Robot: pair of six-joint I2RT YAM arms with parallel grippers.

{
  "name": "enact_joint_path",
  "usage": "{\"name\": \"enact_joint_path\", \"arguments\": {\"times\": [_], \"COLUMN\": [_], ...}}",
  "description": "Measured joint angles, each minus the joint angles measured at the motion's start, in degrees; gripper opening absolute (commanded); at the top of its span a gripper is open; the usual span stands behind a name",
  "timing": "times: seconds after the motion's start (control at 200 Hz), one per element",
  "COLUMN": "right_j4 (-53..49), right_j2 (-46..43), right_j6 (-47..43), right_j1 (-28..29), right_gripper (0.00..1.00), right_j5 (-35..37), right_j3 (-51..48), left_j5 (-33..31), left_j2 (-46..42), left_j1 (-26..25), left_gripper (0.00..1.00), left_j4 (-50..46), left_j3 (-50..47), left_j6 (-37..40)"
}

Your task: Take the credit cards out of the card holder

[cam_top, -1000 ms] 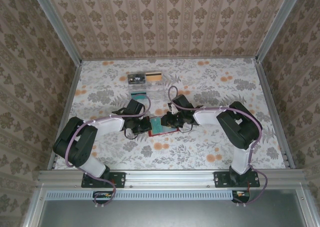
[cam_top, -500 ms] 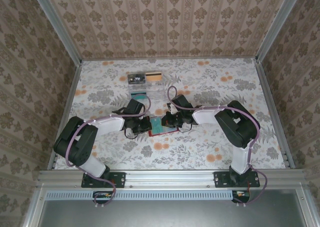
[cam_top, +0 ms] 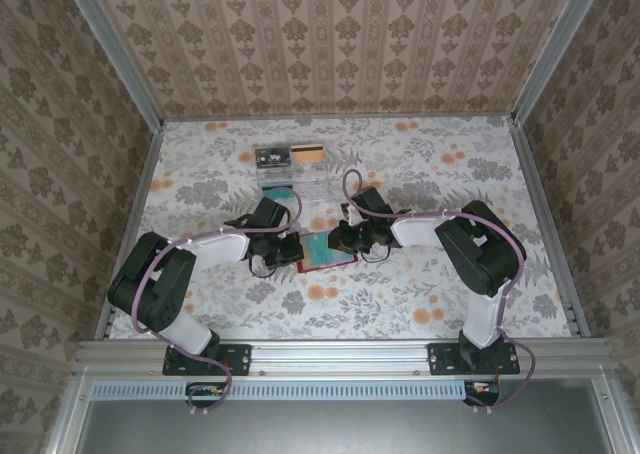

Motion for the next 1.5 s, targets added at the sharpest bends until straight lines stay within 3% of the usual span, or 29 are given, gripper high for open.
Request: {"name": "enact_joint_path", "arguments": {"times": [0.185, 0.41, 0.6, 1.015, 1.125, 1.305, 1.355, 1.5], "right_j4": [1.3, 2.6, 3.6, 1.6, 0.2, -1.1, -1.1, -1.0], "right_j2": [0.6, 1.6, 1.0, -6.8, -9.1, -14.6, -16.3, -20.6], "right_j6": [0.1, 0.1, -1.0, -5.0, -5.4, -5.4, -5.3, -5.0], "right_j1": [0.3, 0.5, -0.7, -9.0, -9.6, -9.9, -9.9, -10.1], "right_gripper": [0.23, 0.03, 0.02, 0.0, 0.0, 0.0, 0.0, 0.0], "right_j5": [-1.4, -2.8, -3.3, -3.7, -3.8, -3.9, -3.9, -4.0], "right_j3": [0.0, 0.1, -1.0, -6.8, -7.0, -7.0, -7.0, -7.0], "left_j5": [0.2, 0.2, 0.2, 0.3, 0.2, 1.8, 2.6, 5.2], "left_j2": [0.1, 0.1, 0.1, 0.3, 0.2, -3.5, -5.3, -9.7], "left_j1": [0.0, 0.0, 0.0, 0.0, 0.1, 0.8, 1.2, 2.1], "left_gripper": [0.0, 0.0, 0.0, 0.0, 0.23, 0.78, 0.99, 1.0], "left_j4": [0.0, -0.2, -0.2, -0.8, -2.0, -3.3, -2.6, 1.4], "left_j3": [0.0, 0.2, 0.2, 0.7, 1.4, 2.9, 3.6, 5.2], "left_j6": [0.0, 0.0, 0.0, 0.7, 0.9, 0.6, 0.0, -1.6]}}
